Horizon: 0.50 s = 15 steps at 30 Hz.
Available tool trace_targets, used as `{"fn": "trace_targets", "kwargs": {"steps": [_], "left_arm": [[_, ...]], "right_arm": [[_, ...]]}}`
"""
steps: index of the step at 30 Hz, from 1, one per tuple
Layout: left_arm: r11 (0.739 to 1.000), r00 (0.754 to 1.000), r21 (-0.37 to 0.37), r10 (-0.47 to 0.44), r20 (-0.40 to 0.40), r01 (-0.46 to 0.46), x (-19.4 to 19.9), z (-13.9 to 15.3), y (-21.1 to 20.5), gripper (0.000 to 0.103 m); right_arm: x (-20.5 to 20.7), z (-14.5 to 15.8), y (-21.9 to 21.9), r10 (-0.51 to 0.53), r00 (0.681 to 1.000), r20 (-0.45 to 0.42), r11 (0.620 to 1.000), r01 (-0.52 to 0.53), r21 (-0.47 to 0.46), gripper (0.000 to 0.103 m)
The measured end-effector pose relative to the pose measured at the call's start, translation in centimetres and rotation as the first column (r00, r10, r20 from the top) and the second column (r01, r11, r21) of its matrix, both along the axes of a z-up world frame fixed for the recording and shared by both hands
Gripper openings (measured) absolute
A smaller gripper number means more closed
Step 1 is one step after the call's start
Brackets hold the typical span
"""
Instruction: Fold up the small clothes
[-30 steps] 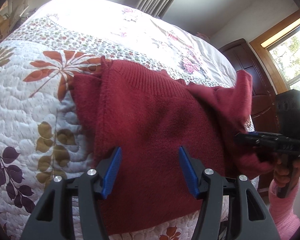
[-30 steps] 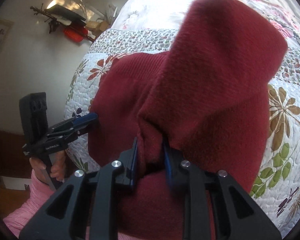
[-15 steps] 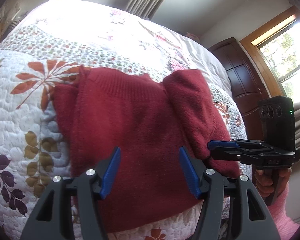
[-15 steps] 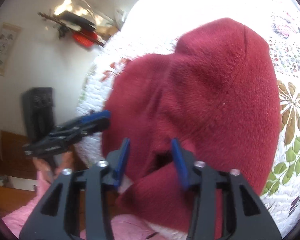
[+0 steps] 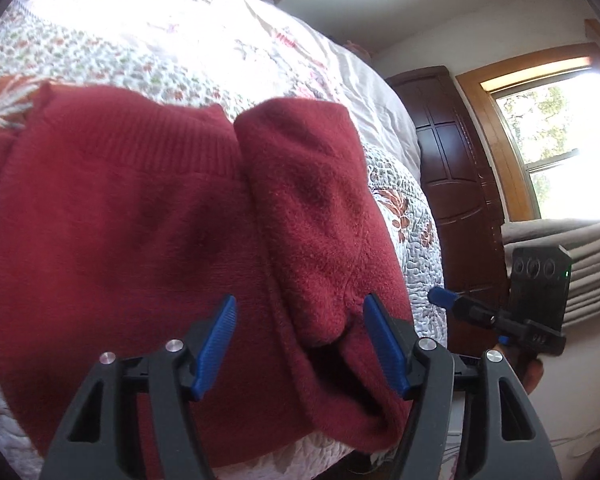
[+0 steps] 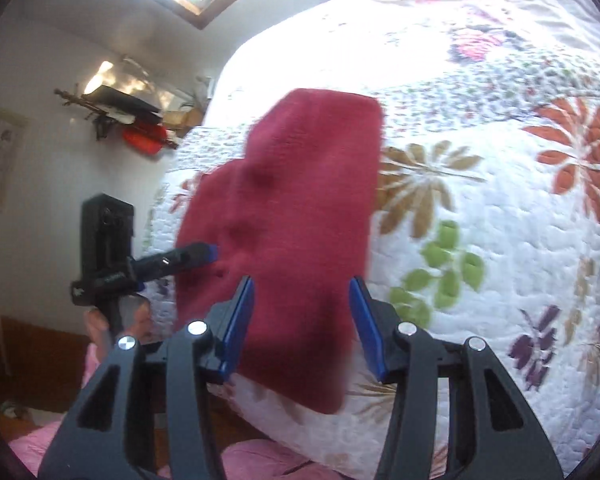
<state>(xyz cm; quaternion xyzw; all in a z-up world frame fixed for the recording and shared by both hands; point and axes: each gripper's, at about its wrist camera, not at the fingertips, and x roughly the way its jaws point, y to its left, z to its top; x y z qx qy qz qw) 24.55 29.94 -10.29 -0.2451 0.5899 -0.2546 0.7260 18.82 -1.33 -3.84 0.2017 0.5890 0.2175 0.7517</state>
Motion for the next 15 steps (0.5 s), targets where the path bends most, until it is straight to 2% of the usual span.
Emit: {"fn": "trace_targets", "kwargs": {"steps": [4,10,15], "left_arm": [[1.000,1.000,-0.006,0.004,-0.028,-0.004,0.7,-1.0,-1.2,0.065],[1.000,0.999,-0.004,0.014,-0.045,-0.014,1.3,-1.8,-3.0,0.064],[0.999,0.998,0.014,0.038,-0.043,-0.037,1.5,-1.7,-4.0,0.034]], "right_arm": [[-1.0,-2.4,-1.7,-0.025,0.999,-0.042,0.999,0.024,-0.033,0.050],[-2.1,-4.8,-3.7,-0.057,0.994,-0.092,0.998,0.056,-0.016,0.050],[-2.3,-5.0,-3.8,-0.057,0.994,-0.098,0.998,0.056,-0.009,0.051]]}}
